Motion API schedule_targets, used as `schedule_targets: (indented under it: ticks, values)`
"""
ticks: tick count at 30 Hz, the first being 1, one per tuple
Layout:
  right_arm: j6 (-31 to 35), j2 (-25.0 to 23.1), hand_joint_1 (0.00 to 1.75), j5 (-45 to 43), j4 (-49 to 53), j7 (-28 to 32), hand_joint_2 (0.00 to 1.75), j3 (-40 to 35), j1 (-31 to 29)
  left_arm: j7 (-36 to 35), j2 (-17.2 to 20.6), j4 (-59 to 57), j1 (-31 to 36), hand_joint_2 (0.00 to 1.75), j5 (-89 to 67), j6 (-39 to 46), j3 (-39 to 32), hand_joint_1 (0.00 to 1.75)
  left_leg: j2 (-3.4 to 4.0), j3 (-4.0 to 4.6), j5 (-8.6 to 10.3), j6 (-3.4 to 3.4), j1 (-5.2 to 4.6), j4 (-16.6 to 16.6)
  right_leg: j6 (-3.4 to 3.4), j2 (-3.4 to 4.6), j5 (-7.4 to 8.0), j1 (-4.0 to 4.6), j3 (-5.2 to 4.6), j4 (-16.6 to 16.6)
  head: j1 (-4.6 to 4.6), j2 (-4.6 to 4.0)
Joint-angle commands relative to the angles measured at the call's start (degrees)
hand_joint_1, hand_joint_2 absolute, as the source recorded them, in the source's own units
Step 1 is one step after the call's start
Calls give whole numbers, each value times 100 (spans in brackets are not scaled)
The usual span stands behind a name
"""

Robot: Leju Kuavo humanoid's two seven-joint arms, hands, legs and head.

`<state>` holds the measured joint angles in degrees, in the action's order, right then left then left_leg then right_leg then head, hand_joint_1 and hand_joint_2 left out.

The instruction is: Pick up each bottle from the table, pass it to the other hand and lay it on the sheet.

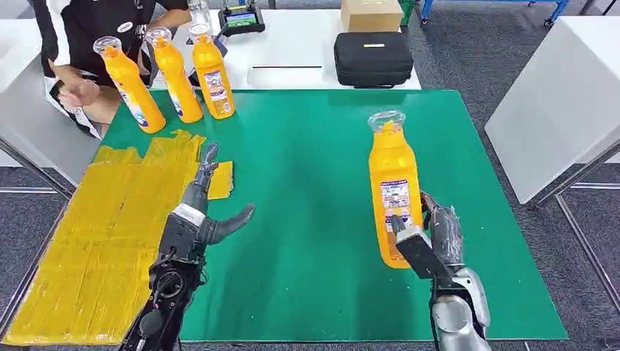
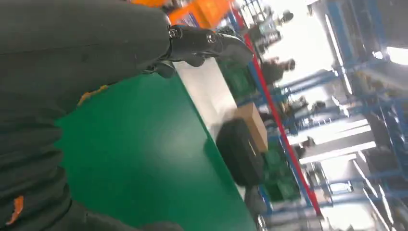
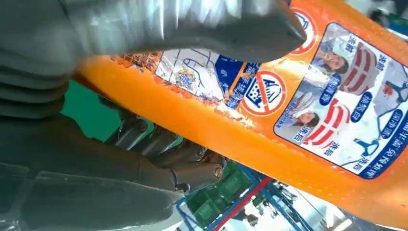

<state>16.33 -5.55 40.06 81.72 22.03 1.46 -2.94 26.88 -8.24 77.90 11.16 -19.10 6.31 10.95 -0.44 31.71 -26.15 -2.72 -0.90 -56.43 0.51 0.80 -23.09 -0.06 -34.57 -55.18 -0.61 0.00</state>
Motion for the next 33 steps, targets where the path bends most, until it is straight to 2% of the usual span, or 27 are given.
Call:
schedule_targets:
  ticks: [1, 2, 5, 8, 9, 10, 13, 21, 22, 24, 33]
  values:
    - [272, -150, 175, -177, -1231, 198, 175, -460, -811, -180, 102, -729, 515, 175, 297, -453, 403, 0, 16, -31, -7, 22, 7, 5, 1, 7, -1, 6, 29, 8, -2, 0]
    - [349, -159, 175, -162, -1339, 220, 175, -545, -862, -345, 97, -823, 540, 0, 475, -682, 415, 0, 12, -22, -3, 16, 4, 6, 0, 6, 0, 3, 19, 7, 0, 0]
    - [553, -203, 175, 51, -1682, 263, 175, -826, -1006, -409, 104, -1030, 625, 0, 661, -1009, 532, 0, 14, -39, -8, 25, 8, 9, -1, 4, -5, 7, 35, 11, 0, 0]
    - [851, -217, 175, 196, -2044, 405, 175, -1205, -1191, -479, 111, -1174, 684, 0, 873, -1376, 656, 0, 10, -21, 0, 17, 4, 6, 0, 6, 0, 3, 17, 6, -2, 0]
    - [955, -197, 175, 157, -2156, 402, 175, -1302, -1246, -511, 99, -1202, 692, 0, 1005, -1589, 688, 0, 19, -56, -16, 37, 11, 5, 1, 6, -13, 10, 51, 7, -2, 0]
    - [1032, -167, 175, 124, -2257, 413, 175, -1417, -1289, -566, 84, -1249, 719, 0, 1152, -1782, 712, 0, 15, -26, -2, 20, 6, 6, 0, 9, -1, 5, 22, 7, -2, 0]
    - [1157, -140, 175, 95, -2505, 456, 175, -1661, -1383, -710, 75, -1407, 795, 0, 1648, -2218, 716, 0, 12, -34, -5, 25, 9, 5, 1, 4, -4, 7, 32, 8, 0, 0]
    - [1188, -176, 175, 106, -2536, 454, 175, -1703, -1393, -725, 102, -1433, 807, 0, 1698, -2243, 700, 0, 1, -33, -6, 27, 8, 4, 0, -6, -9, 6, 32, 4, -2, 0]
    - [1186, -155, 175, 117, -2566, 449, 175, -1745, -1415, -731, 123, -1421, 808, 175, 1707, -2240, 719, 0, -1, -23, -3, 22, 4, 4, 1, -4, -6, 3, 22, 3, 0, 0]
    - [1203, -166, 175, 133, -2683, 398, 175, -1872, -1479, -773, 151, -1414, 808, 175, 1784, -2217, 738, 0, 3, -48, -15, 36, 10, 1, 1, -6, -16, 8, 47, 3, 0, 0]
    - [1233, -249, 175, 370, -2747, 269, 175, -2228, -1456, -838, 177, -1396, 738, 175, 1868, -2096, 734, 0, 4, -17, -1, 19, 4, 4, 0, 0, -3, 3, 15, 3, 0, 0]
